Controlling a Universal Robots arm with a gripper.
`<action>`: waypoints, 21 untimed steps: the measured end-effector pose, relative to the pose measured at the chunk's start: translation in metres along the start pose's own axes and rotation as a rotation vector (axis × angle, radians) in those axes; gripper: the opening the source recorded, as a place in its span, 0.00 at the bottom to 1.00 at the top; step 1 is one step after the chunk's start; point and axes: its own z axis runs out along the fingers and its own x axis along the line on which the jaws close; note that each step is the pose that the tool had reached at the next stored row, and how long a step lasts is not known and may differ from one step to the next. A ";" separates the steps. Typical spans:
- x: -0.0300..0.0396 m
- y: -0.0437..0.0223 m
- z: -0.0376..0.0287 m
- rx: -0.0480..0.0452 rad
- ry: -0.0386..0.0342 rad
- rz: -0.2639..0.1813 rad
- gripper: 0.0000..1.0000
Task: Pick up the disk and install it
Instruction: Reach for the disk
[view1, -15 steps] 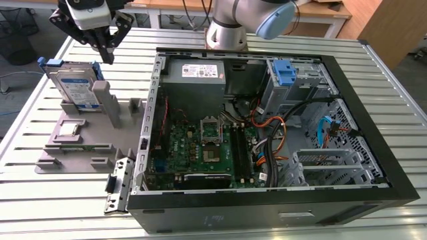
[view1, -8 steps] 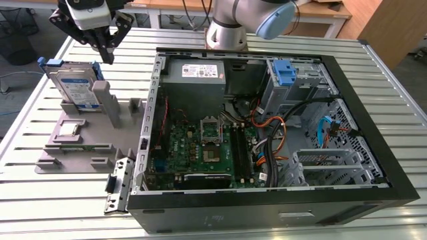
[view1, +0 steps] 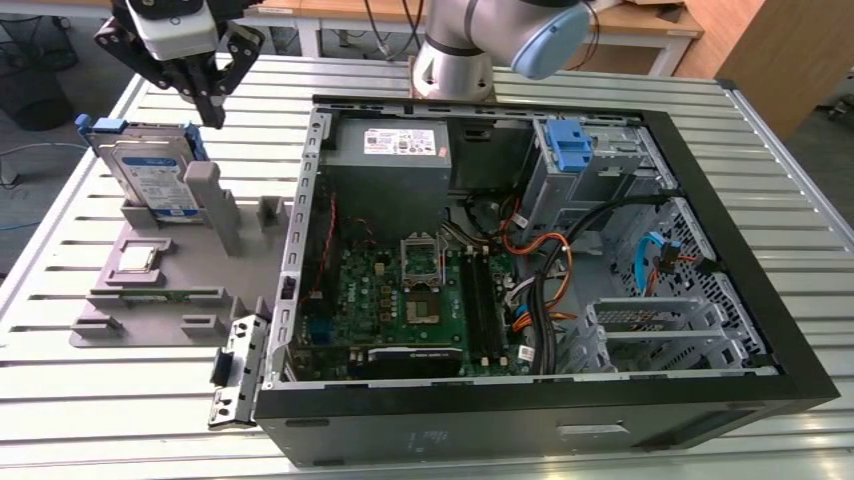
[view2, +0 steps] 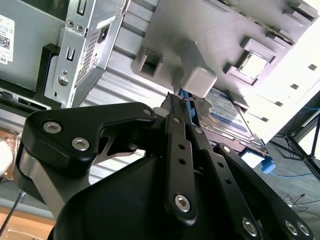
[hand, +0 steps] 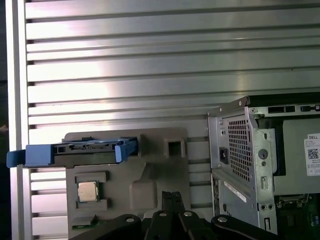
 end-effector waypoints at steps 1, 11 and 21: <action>0.0018 -0.0002 0.0001 -0.0001 0.0000 0.000 0.10; 0.0224 -0.0018 0.0012 0.0000 0.0000 0.000 0.10; 0.0572 -0.0045 0.0021 0.0000 -0.0001 0.002 0.10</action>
